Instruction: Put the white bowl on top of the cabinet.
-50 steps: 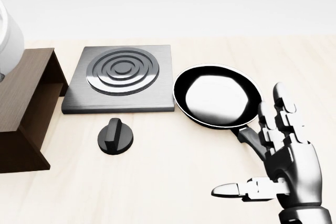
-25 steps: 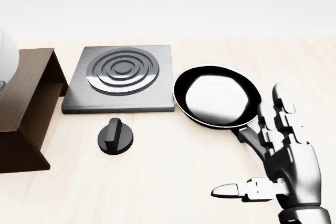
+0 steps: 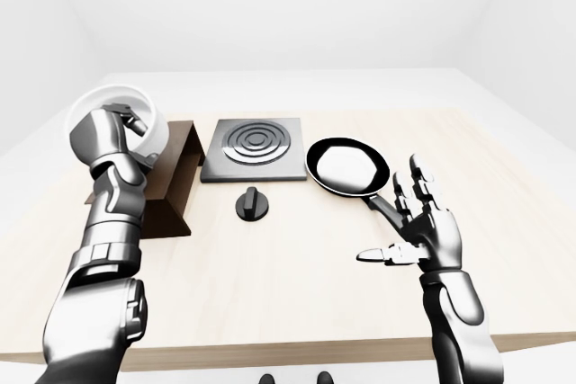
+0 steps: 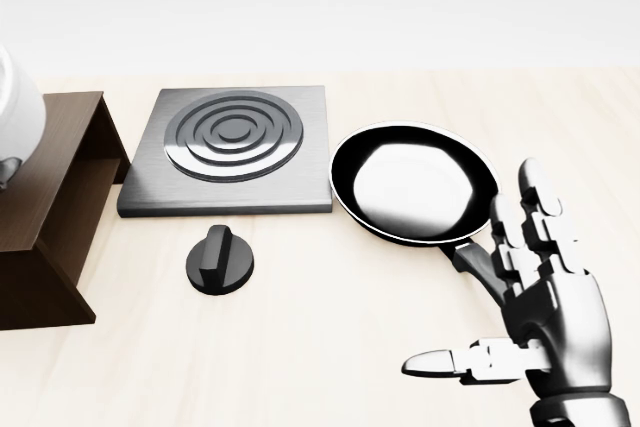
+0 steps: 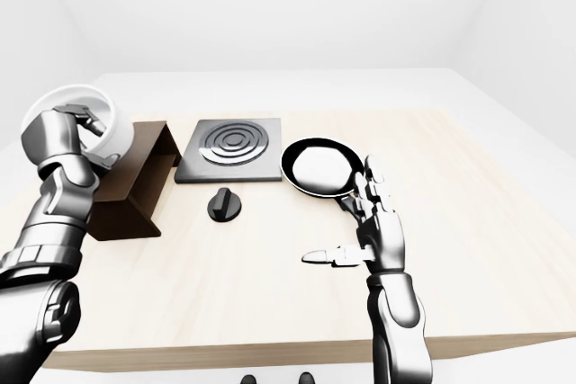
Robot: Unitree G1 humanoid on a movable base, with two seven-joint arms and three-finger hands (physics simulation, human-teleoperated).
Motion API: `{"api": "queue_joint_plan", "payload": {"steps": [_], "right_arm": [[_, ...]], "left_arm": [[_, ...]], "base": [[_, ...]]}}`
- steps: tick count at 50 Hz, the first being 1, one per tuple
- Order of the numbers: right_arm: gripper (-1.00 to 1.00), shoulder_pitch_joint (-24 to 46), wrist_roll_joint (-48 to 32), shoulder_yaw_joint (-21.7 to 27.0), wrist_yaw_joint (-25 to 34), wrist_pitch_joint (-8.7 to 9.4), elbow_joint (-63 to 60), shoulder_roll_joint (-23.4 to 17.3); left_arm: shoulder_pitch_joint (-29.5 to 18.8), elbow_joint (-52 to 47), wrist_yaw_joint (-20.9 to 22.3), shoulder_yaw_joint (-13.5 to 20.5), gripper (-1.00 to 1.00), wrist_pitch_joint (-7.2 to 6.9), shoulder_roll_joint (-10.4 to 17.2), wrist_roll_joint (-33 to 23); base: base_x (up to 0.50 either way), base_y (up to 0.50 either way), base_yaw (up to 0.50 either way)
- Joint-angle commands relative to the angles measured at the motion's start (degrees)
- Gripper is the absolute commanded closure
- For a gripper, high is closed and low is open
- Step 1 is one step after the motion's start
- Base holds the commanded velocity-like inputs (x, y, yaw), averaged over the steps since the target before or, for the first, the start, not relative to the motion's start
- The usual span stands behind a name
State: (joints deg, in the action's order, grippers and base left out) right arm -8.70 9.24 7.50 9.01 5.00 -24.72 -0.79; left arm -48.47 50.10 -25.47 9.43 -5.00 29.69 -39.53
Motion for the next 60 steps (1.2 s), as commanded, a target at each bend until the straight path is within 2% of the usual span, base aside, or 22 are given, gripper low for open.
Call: {"api": "queue_joint_plan", "payload": {"steps": [1,24,46,47,60], "right_arm": [[-1.0,-0.2,-0.1,-0.1,0.0,0.0,-0.2,0.1],[-1.0,-0.3,-0.2,-0.2,0.1,0.0,-0.1,0.1],[-1.0,-0.2,-0.4,-0.5,0.1,0.0,0.2,0.1],[-1.0,-0.1,-0.4,-0.4,0.1,0.0,0.2,0.0],[-1.0,-0.1,-0.4,-0.5,0.3,0.0,0.3,0.0]], "left_arm": [[-1.5,1.3,-3.8,-1.0,1.0,0.0,0.2,1.3],[-3.5,8.7,-4.5,-1.7,1.0,0.0,0.3,3.3],[-5.2,11.8,-4.5,-2.2,1.0,0.0,0.7,4.3],[-5.3,12.1,-4.5,-2.4,-1.0,0.0,0.7,4.3],[-4.6,11.2,-4.5,-2.5,-1.0,0.0,0.4,4.3]], "base": [[0.0,0.0,0.0],[0.0,0.0,0.0],[0.0,0.0,0.0],[0.0,0.0,0.0],[0.0,0.0,0.0]]}}
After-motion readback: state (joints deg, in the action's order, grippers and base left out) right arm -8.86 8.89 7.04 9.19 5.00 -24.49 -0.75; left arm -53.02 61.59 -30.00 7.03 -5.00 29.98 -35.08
